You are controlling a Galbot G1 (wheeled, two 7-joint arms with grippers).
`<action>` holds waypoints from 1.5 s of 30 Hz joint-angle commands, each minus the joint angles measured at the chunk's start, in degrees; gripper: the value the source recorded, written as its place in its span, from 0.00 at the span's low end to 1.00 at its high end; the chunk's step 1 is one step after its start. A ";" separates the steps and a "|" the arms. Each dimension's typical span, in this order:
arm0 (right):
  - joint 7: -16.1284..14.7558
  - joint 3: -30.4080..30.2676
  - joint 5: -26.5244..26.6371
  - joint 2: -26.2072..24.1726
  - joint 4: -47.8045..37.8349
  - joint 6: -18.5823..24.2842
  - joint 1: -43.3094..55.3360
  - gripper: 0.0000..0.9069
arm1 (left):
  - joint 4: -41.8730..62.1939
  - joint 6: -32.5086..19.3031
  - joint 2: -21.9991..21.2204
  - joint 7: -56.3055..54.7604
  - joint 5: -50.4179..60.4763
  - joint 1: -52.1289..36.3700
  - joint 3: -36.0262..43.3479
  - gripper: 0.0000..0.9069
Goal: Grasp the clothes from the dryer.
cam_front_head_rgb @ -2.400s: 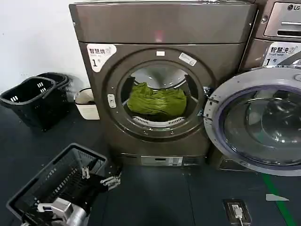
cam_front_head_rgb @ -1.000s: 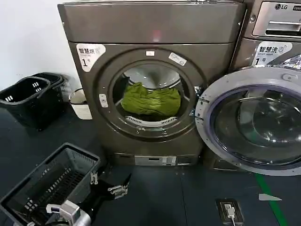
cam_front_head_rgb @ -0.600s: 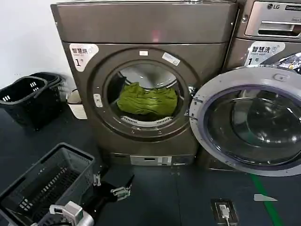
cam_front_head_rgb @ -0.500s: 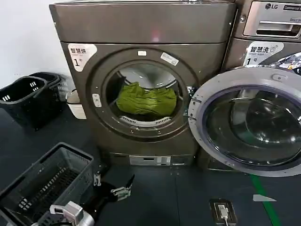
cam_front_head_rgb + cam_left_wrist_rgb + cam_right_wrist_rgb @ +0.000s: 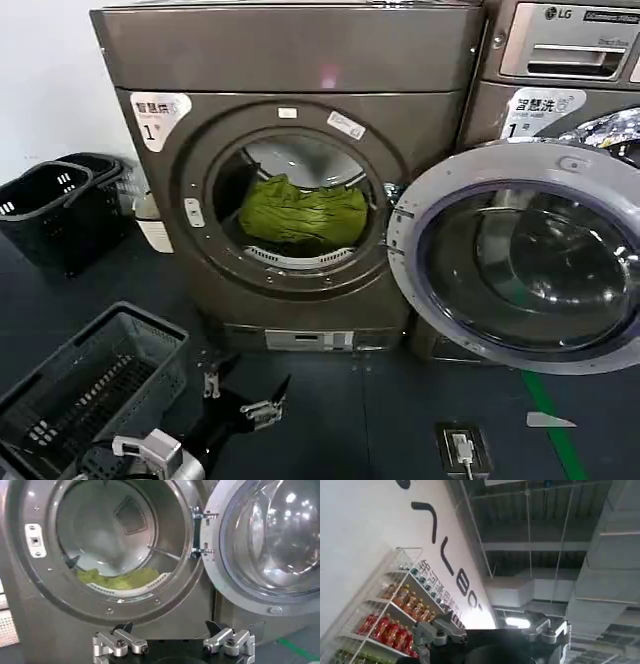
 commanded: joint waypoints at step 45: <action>2.40 0.76 0.42 -0.85 -1.27 5.05 -0.20 1.00 | -1.30 -1.67 -0.58 -2.49 0.23 -0.51 -1.09 1.00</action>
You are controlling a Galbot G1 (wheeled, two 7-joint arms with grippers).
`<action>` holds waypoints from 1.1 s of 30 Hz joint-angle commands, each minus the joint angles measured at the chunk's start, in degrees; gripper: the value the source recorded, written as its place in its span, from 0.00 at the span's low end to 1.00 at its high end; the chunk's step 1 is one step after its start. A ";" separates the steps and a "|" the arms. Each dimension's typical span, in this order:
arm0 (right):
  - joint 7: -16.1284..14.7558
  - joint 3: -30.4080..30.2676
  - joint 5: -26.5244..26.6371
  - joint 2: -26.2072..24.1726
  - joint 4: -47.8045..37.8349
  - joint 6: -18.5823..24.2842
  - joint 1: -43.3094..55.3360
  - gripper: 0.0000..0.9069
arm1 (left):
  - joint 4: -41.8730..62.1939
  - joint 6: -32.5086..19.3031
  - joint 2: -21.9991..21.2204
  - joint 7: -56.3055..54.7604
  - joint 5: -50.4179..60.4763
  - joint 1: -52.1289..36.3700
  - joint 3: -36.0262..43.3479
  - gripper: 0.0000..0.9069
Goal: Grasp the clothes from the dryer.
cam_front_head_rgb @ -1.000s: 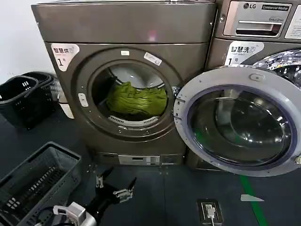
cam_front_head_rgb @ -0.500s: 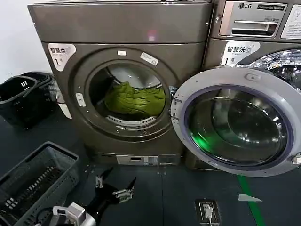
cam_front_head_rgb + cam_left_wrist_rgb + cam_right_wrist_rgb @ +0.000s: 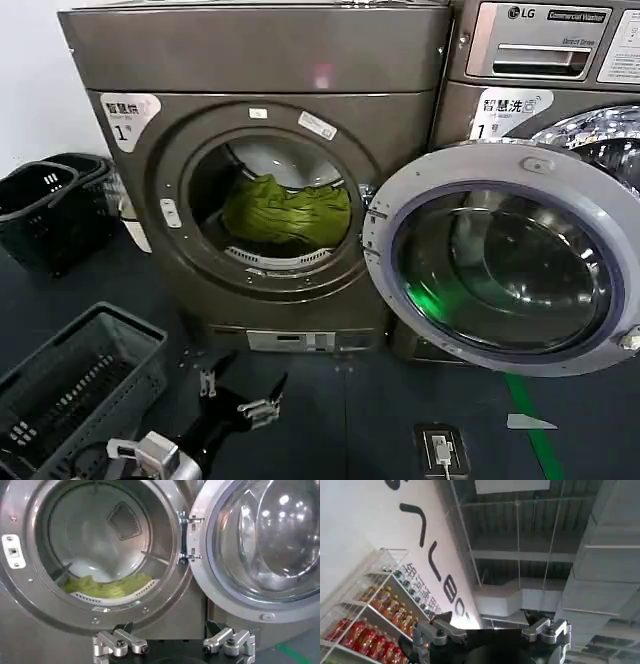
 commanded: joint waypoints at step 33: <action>0.21 -0.19 0.74 0.18 0.16 1.04 -0.28 1.00 | 1.03 0.10 -0.19 -4.65 3.29 -1.30 -0.42 1.00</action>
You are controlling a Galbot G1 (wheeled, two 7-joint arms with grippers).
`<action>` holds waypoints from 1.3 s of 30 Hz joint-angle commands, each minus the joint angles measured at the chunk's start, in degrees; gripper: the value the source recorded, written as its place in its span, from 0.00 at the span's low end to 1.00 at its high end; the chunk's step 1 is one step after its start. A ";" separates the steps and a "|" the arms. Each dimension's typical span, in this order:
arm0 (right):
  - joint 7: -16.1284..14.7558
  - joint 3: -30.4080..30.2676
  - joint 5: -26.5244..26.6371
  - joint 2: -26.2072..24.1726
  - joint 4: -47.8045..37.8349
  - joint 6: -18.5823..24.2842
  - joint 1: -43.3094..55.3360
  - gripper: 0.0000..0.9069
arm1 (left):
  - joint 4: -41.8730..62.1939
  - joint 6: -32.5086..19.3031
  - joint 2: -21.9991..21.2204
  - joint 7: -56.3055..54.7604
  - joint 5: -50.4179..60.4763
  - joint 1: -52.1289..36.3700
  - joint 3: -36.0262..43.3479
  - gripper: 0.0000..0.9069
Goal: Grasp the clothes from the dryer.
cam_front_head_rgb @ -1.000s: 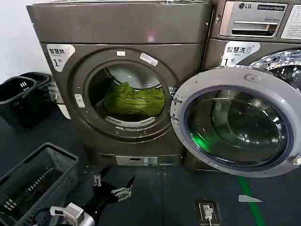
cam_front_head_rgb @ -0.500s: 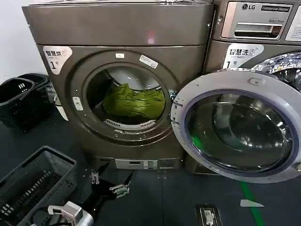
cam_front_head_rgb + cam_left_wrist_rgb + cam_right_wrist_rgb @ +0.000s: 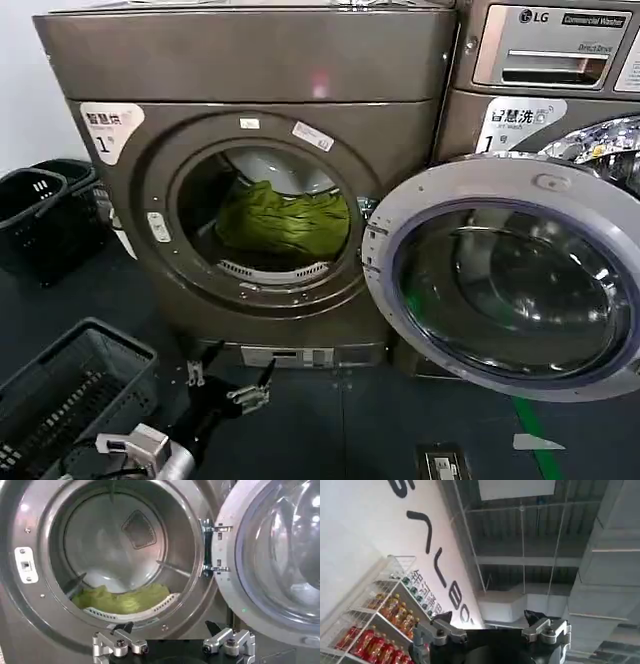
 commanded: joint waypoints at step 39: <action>-0.12 2.56 0.36 0.04 -0.61 0.36 -1.57 1.00 | -0.09 1.41 0.39 -4.18 -0.09 -1.02 -0.19 1.00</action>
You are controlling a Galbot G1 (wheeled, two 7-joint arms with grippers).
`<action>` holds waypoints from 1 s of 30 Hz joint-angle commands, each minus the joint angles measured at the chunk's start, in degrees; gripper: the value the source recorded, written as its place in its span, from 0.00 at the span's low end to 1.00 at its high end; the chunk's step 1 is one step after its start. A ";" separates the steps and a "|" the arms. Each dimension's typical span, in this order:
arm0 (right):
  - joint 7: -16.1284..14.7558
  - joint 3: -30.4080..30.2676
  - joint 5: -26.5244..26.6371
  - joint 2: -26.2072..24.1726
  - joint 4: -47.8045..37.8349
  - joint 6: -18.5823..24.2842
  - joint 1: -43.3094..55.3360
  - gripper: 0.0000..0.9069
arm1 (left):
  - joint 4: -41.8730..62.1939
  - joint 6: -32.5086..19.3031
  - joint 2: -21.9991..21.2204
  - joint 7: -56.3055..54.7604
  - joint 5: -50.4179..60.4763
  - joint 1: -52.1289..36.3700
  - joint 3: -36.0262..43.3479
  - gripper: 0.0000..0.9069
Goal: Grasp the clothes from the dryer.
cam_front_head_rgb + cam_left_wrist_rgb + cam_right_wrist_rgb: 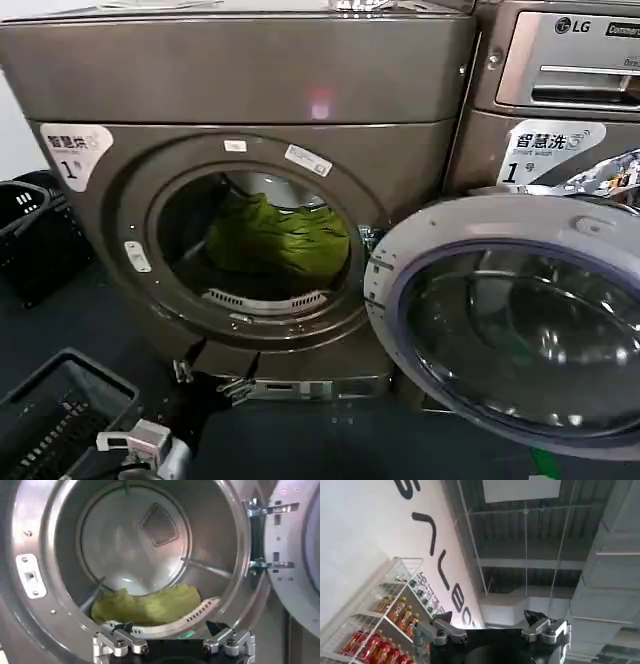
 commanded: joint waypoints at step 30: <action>-0.46 0.39 -0.24 0.04 0.10 -0.07 -0.14 1.00 | -0.05 1.76 -0.15 0.74 -1.54 -0.29 0.10 1.00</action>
